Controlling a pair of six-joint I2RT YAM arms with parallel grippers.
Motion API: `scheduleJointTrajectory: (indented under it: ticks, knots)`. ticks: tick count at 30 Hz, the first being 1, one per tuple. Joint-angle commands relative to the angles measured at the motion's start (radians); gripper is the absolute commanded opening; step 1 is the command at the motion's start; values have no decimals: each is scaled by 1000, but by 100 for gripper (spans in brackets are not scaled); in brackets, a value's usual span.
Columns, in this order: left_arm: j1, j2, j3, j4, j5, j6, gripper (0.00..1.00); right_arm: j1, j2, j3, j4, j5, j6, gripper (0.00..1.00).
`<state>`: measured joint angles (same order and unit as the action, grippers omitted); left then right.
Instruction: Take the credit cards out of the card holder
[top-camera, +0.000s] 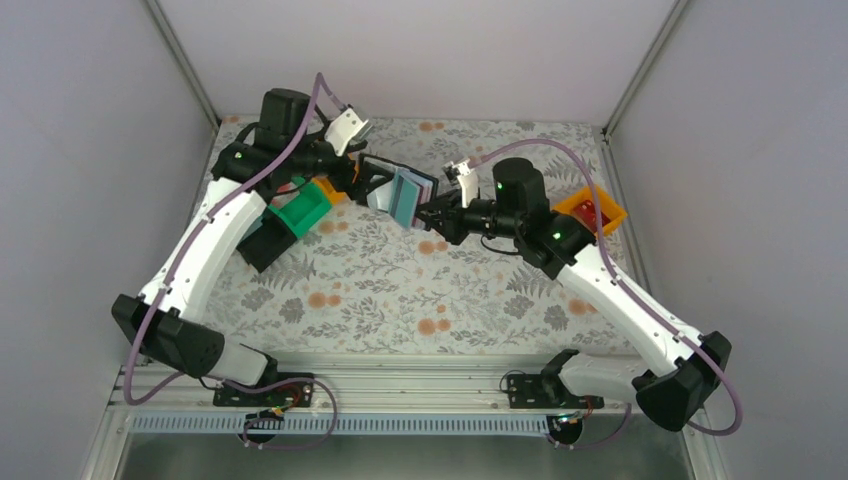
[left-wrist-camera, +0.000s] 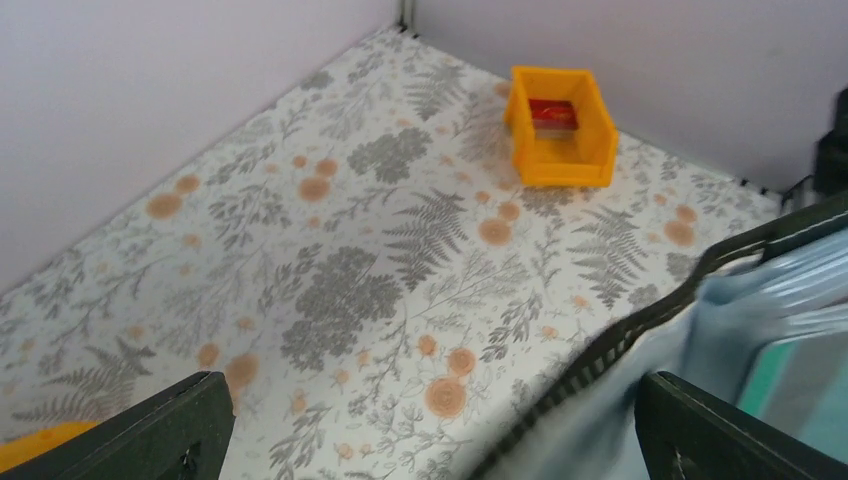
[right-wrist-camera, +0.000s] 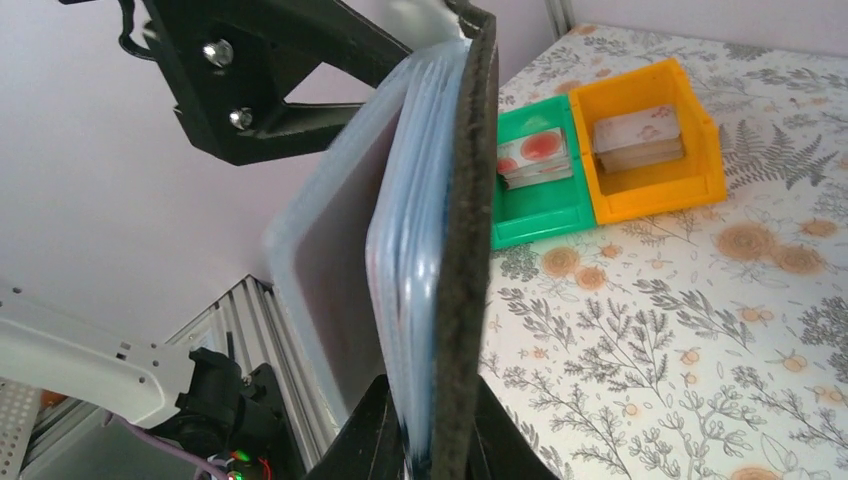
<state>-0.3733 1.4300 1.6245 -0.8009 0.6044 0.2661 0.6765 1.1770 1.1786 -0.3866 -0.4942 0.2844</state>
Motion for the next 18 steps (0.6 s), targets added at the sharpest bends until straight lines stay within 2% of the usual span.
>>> scheduleJointTrajectory:
  ticks: [1,7,9,13,18]
  knots:
    - [2,10,4,-9,-147,-1,100,-8,-45,32,24,-7,-3,4]
    - [44,-75,-59,-7,-79,93,100,-20,-99,34,-17,6,-37,4]
    - [81,-94,-55,-40,16,144,100,-21,-110,33,-23,-2,-50,4]
    - [87,-118,-57,-106,245,254,100,-23,-120,31,-29,-62,-103,4]
    - [86,-116,-43,-145,388,272,100,-22,-126,38,-38,-94,-135,4]
